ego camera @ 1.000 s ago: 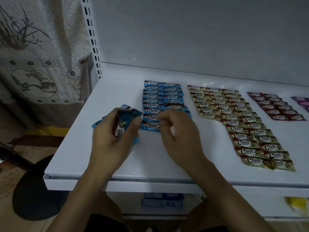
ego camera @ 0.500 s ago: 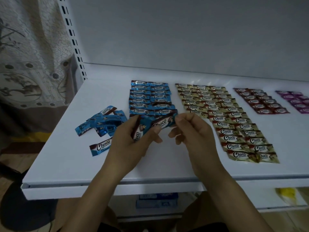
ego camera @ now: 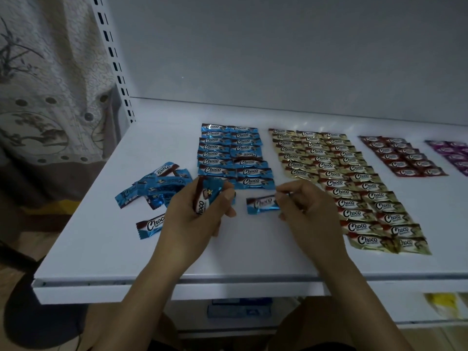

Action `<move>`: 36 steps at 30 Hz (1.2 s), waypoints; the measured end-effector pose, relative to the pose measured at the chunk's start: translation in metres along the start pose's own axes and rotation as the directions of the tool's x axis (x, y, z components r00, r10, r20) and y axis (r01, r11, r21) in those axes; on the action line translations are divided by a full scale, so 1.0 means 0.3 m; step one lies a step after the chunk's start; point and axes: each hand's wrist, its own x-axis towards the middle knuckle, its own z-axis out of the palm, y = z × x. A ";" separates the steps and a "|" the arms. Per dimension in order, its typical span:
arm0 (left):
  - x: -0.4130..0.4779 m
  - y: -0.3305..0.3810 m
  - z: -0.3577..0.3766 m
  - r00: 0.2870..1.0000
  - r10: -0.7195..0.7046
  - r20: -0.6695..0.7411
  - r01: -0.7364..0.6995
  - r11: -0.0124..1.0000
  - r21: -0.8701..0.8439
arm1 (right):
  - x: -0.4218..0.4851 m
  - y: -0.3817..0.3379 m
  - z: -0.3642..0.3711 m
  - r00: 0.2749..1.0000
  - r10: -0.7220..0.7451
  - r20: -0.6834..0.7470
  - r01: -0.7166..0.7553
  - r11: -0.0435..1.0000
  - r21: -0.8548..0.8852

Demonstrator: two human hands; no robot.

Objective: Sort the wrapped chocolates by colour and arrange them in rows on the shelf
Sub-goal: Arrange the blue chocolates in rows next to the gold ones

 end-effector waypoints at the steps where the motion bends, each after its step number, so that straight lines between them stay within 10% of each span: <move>1: 0.002 -0.001 0.001 1.000 -0.001 -0.008 0.001 1.000 0.001 | -0.002 0.020 -0.003 0.997 -0.074 0.007 0.074 0.982 -0.176; 5: 0.001 -0.007 0.001 1.000 0.013 0.002 -0.013 0.999 0.051 | -0.011 0.040 0.006 0.948 -0.317 0.010 0.274 0.801 -0.533; 9: -0.002 -0.007 0.000 0.999 0.037 0.010 -0.038 0.996 0.075 | -0.035 0.024 0.023 0.902 -0.349 0.254 0.431 0.757 -0.491; 19: -0.001 -0.008 -0.004 0.999 0.039 0.015 -0.040 0.993 0.113 | 0.018 0.031 0.047 0.886 -0.366 0.284 0.464 0.697 -0.547; 24: -0.004 -0.011 -0.001 0.994 0.105 0.034 -0.110 0.974 0.197 | 0.004 -0.036 0.058 0.922 -0.360 0.143 0.383 0.905 -0.188; 29: 0.008 -0.019 -0.007 0.988 -0.018 -0.152 -0.001 0.993 -0.121 | -0.010 -0.037 0.124 0.838 -0.395 0.377 0.526 0.769 -0.363; 36: 0.006 -0.015 -0.004 0.994 0.066 -0.089 -0.066 0.998 0.004 | 0.013 -0.028 0.136 0.807 -0.422 0.412 0.582 0.686 -0.437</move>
